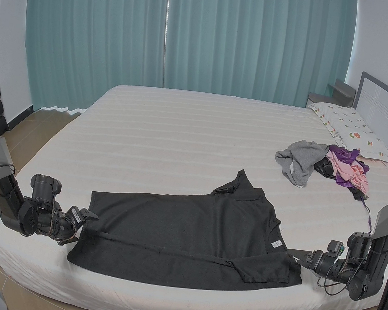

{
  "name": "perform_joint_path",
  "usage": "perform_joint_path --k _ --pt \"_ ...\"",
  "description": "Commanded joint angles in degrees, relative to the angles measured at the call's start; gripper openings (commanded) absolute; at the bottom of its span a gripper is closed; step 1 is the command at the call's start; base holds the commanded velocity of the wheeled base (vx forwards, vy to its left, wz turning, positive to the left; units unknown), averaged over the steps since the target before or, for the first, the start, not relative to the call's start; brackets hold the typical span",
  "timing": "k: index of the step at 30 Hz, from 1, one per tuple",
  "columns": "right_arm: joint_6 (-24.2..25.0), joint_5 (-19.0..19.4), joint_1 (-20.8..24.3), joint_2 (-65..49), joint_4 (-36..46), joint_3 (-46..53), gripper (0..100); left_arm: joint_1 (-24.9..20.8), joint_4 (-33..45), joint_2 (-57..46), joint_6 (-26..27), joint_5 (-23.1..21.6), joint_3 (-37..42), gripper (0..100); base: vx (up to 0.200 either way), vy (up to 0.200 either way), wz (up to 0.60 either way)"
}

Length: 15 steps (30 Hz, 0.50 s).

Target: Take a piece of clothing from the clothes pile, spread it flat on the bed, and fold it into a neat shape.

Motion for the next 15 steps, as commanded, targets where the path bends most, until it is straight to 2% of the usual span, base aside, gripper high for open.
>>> perform_joint_path --k 1,4,15 --pt "0.0 0.0 -0.1 -0.9 -0.7 0.3 100 0.3 0.0 -0.5 -0.1 0.0 -0.1 100 0.200 0.000 0.00" --pt "-0.1 0.0 -0.1 -0.9 -0.7 0.4 100 0.3 0.0 -0.7 0.0 0.1 0.0 100 0.200 0.000 0.00" --pt "-0.2 -0.1 0.0 -0.9 -0.7 0.3 100 0.6 0.0 -1.4 0.0 0.0 -1.1 100 0.000 0.000 0.00"
